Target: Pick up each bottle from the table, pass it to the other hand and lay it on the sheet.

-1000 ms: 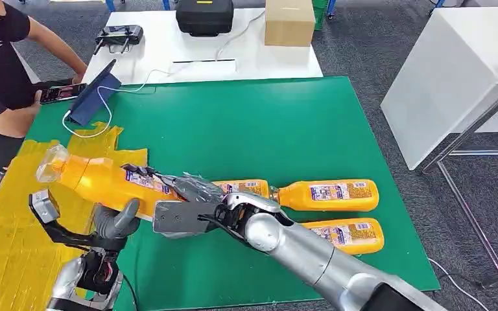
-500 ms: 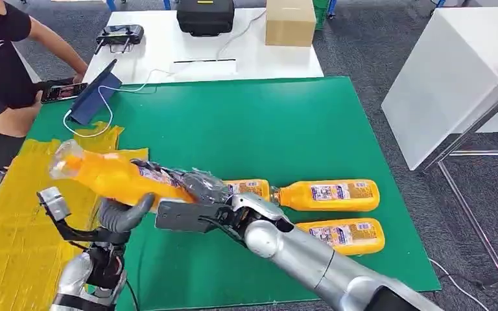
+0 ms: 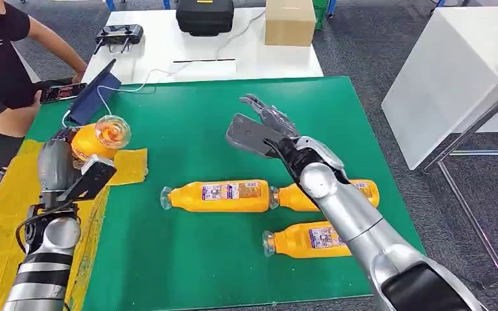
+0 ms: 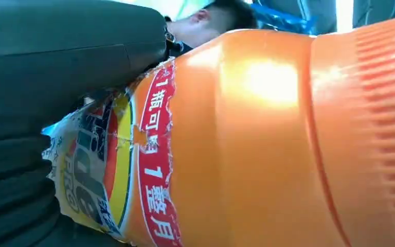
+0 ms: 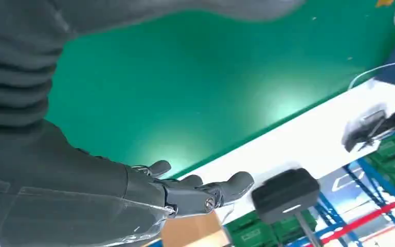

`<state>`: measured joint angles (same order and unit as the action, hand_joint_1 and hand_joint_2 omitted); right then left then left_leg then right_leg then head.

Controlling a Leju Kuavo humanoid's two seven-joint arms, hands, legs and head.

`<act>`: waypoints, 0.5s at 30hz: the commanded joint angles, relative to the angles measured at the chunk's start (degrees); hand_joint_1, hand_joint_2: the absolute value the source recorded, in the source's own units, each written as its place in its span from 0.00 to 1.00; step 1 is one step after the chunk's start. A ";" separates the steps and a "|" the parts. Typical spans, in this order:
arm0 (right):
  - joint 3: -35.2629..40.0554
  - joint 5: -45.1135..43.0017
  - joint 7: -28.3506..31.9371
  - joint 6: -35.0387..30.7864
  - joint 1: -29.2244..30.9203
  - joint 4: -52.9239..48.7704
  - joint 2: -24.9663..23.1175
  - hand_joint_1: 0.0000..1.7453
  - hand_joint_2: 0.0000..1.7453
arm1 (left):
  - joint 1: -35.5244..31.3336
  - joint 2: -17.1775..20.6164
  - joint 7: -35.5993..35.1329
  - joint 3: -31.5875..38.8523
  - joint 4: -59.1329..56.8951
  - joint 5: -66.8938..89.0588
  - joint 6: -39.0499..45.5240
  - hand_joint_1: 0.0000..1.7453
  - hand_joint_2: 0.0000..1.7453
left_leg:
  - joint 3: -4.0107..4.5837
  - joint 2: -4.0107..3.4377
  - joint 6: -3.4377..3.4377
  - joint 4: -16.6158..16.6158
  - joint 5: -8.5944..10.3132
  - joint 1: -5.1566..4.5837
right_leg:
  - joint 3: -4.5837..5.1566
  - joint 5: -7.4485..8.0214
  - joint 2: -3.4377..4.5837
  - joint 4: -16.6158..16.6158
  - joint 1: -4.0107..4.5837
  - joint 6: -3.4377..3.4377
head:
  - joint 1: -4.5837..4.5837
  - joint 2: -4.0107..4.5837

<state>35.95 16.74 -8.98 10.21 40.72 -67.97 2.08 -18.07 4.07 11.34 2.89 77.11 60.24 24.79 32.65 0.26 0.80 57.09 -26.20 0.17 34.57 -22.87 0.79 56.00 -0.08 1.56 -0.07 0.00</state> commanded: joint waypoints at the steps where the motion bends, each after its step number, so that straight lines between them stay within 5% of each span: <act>1: -0.24 0.03 -0.12 0.99 2.35 5.30 0.82 0.00 0.00 | -4.22 2.10 -1.29 -0.04 -10.34 3.49 -0.38 1.00 1.00 | -0.12 0.06 -0.02 -0.02 -0.01 -0.01 | -0.15 -0.04 -0.12 -0.02 0.00 0.01 | 0.00 0.00; 14: 0.41 -0.25 -0.91 2.44 2.90 5.99 0.52 0.00 0.00 | -6.25 4.06 -5.55 -3.08 -15.01 10.56 -3.79 1.00 1.00 | -0.13 0.08 -0.05 0.02 -0.05 -0.01 | -0.17 -0.08 -0.15 0.01 0.02 -0.02 | 0.00 0.00; 15: 0.72 -0.17 -1.10 2.69 2.92 6.38 0.39 0.00 1.00 | -7.37 4.37 -6.68 -3.81 -17.60 12.33 -4.68 1.00 1.00 | -0.13 0.11 -0.05 0.01 -0.03 -0.03 | -0.17 -0.08 -0.18 0.02 0.00 -0.02 | -0.02 0.00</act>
<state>35.63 16.79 -9.09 11.17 40.72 -65.92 2.51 -19.31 6.01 9.22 2.91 70.84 65.34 23.84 32.66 0.27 0.80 57.09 -26.20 0.13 34.57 -22.87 0.79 55.98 -0.09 1.57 -0.09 0.00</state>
